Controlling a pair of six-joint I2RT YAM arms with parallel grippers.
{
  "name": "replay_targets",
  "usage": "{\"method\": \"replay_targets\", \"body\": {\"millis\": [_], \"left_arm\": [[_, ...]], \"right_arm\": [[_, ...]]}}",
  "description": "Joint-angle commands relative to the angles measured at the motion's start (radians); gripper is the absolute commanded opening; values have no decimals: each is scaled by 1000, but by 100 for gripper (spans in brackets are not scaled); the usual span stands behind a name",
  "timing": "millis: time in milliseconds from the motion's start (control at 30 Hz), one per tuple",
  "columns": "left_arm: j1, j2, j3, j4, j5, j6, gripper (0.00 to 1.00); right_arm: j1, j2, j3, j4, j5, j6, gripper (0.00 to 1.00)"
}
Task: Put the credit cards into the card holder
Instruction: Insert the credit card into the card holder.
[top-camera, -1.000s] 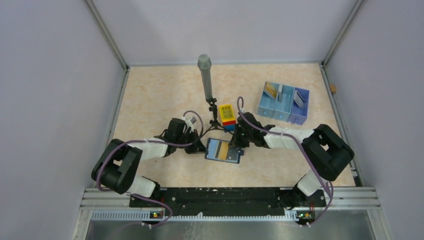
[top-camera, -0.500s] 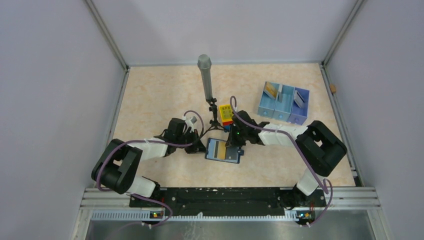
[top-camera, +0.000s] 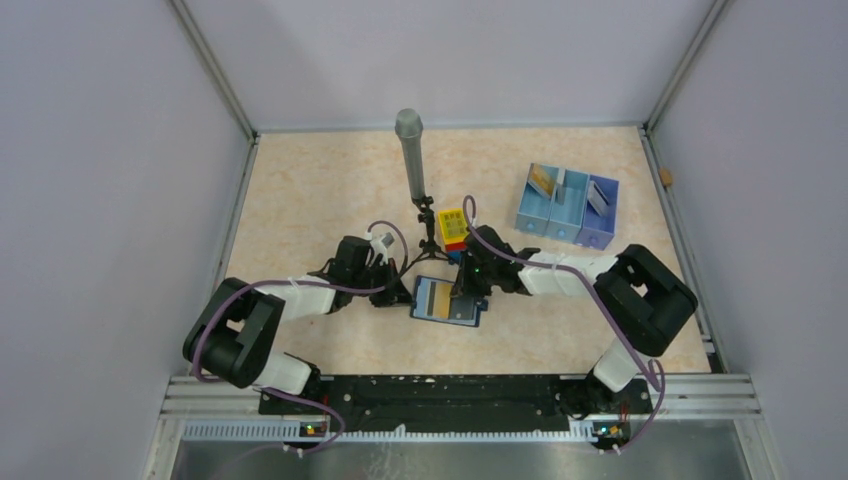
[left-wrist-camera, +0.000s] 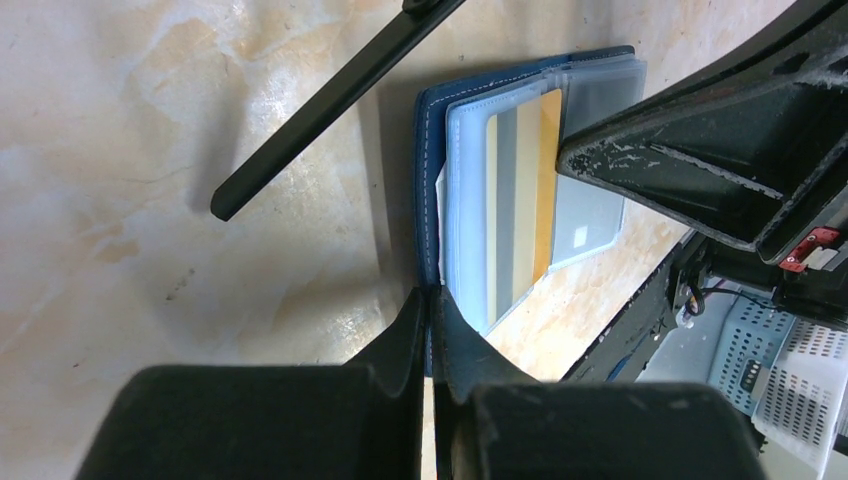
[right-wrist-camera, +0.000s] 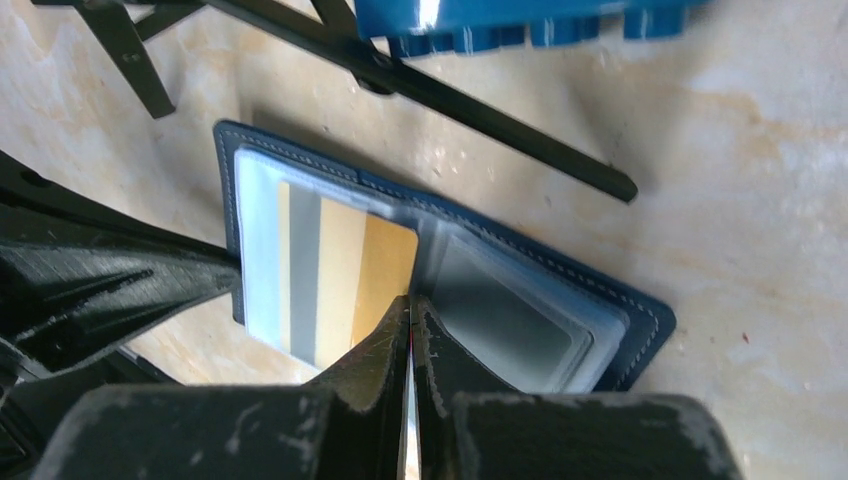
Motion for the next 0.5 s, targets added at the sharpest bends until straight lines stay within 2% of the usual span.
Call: {"method": "replay_targets", "body": {"millis": [0,167,467], "left_arm": [[2,-12,-2,37,-7,-8,0],[2,-5,-6,38,-2,-12,0],[2,-12,-10,38,-1,-13,0]], "right_arm": [[17,-56,-49,-94,39,34,4],[34,-91,-83,-100,49,77,14],[61,-65,-138,36,24,169,21]]}}
